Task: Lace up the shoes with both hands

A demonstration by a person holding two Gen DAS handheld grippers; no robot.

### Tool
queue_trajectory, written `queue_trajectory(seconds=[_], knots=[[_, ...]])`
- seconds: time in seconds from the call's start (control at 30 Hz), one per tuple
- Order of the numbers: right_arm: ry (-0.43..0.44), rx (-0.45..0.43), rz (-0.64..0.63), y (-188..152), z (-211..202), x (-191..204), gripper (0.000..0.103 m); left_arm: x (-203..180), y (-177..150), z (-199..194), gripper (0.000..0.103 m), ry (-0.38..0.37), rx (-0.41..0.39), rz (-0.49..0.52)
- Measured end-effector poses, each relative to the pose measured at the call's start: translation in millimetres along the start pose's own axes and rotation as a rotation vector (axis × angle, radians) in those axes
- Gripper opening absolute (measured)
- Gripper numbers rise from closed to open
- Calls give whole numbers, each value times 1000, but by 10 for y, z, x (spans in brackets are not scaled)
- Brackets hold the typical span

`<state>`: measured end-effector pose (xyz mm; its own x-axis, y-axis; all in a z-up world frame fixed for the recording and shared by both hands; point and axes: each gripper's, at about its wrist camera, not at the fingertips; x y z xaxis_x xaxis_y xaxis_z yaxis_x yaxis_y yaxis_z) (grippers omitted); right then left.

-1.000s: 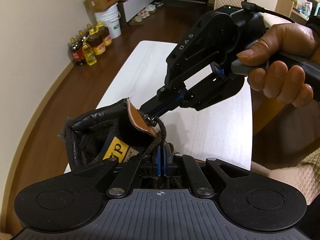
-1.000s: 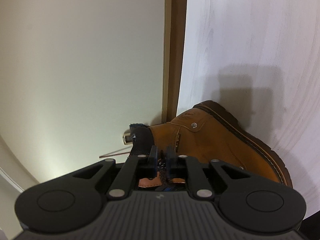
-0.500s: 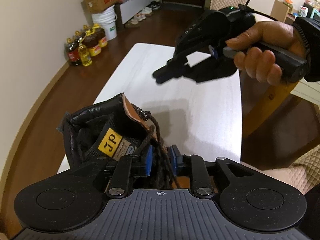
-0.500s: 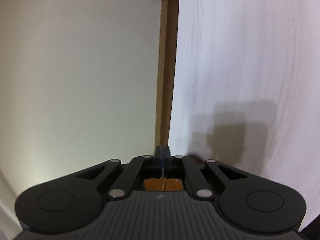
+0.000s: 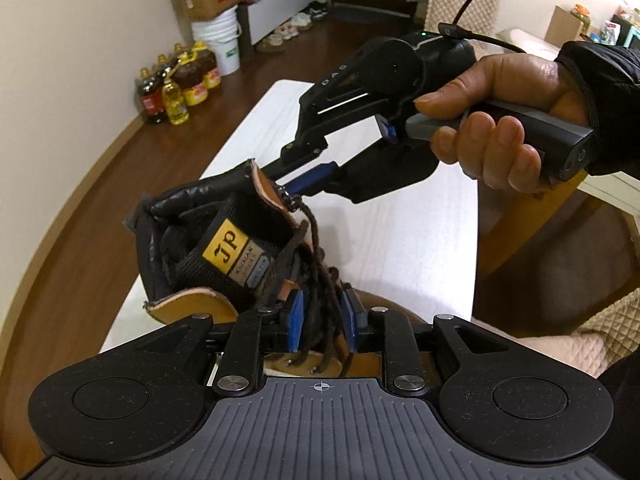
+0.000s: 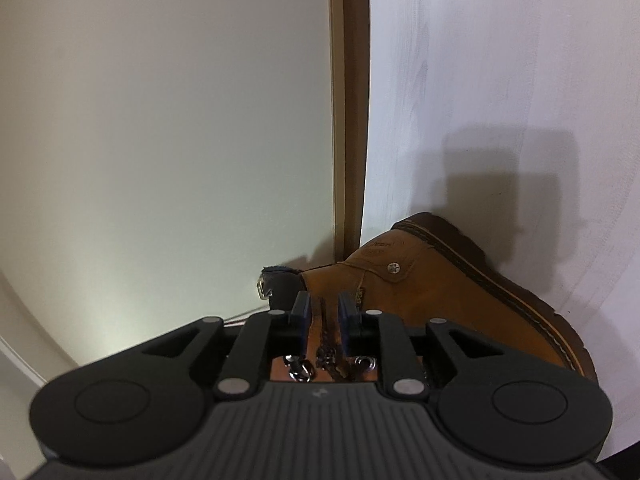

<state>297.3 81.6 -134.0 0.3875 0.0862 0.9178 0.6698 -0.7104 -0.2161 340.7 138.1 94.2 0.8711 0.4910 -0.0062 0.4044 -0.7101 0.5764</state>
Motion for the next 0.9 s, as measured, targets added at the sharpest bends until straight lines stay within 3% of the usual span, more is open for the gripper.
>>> queue_trajectory(seconds=[0.07,0.1,0.2,0.43,0.77,0.9], knots=[[-5,3,-17,-1,15,37,12,-34,-21,-43,24,1,-7,1],[-6,4,-33,-14,17,66,3,-47,-27,-61,24,1,-10,2],[0,-46,-36,-27,-127,77,2,-62,-27,-80,25,-4,-21,11],[-61,-356,-3,-12,-804,0,2,-64,-129,-114,27,13,-8,12],[-393,-388,-168,-169,-1332,-111,4,-63,-419,-218,27,110,20,-75],[-450,-333,-266,-310,-1203,-66,16,-72,-486,-263,29,151,-6,-99]])
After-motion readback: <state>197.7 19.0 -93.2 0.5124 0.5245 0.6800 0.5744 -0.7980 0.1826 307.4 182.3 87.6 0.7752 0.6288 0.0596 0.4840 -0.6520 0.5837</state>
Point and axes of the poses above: each gripper's, at about its wrist camera, not at the fingertips, and z roughly the way its jaws point, x to its left, y to its top, and after that the axes turned 3 degrees about -x, right-handed
